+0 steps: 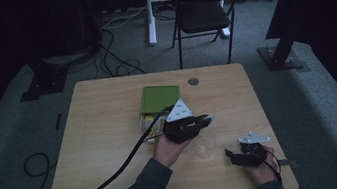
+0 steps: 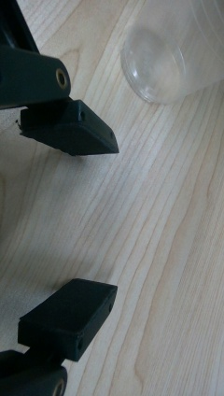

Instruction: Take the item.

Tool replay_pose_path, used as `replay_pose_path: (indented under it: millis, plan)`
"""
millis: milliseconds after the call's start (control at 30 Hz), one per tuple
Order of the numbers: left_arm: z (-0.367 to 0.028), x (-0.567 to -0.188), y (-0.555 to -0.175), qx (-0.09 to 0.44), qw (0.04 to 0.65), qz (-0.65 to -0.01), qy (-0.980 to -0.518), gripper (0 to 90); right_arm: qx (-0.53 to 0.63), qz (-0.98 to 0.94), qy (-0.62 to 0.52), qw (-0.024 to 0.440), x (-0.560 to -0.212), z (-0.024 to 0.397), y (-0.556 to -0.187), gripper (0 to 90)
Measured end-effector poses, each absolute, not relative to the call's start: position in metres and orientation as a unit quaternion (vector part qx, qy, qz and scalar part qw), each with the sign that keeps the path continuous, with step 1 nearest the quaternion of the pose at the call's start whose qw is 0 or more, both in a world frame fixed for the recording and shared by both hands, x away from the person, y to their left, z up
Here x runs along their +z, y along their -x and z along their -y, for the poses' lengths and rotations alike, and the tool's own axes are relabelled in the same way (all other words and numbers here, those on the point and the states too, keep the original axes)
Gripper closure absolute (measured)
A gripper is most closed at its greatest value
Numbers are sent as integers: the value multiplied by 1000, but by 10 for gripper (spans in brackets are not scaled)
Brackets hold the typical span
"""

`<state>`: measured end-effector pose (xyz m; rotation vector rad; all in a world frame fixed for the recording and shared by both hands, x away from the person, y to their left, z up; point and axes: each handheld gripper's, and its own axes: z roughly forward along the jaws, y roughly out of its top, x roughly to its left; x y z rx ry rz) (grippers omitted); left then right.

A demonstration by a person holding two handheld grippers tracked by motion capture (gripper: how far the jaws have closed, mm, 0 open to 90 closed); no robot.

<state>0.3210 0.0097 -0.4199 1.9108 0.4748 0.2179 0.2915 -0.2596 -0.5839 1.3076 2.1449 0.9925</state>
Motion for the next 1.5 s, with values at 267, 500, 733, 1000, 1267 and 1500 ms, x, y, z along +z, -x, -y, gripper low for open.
replay_pose_path:
  millis: [267, 500, 733, 1000, 1267, 1500]
  plan:
    - [-1, -432, -322, 85, 538, -195, -816, 811, 359, -775, -472, 219, -584, 260, -291, 267]
    - [5, -442, -322, 81, 524, -190, -826, 799, 359, -775, -472, 219, -584, 260, -291, 267]
    - [4, -444, -324, 82, 521, -192, -828, 673, 359, -775, -472, 219, -584, 260, -291, 267]
    - [-6, -438, -324, 110, 510, -206, -828, 565, 359, -775, -472, 219, -584, 260, -291, 267]
    - [-23, -433, -320, 161, 482, -212, -835, 491, 358, -775, -472, 219, -584, 260, -291, 267]
    - [-43, -434, -319, 190, 474, -233, -828, 458, 359, -775, -472, 218, -584, 260, -291, 267]
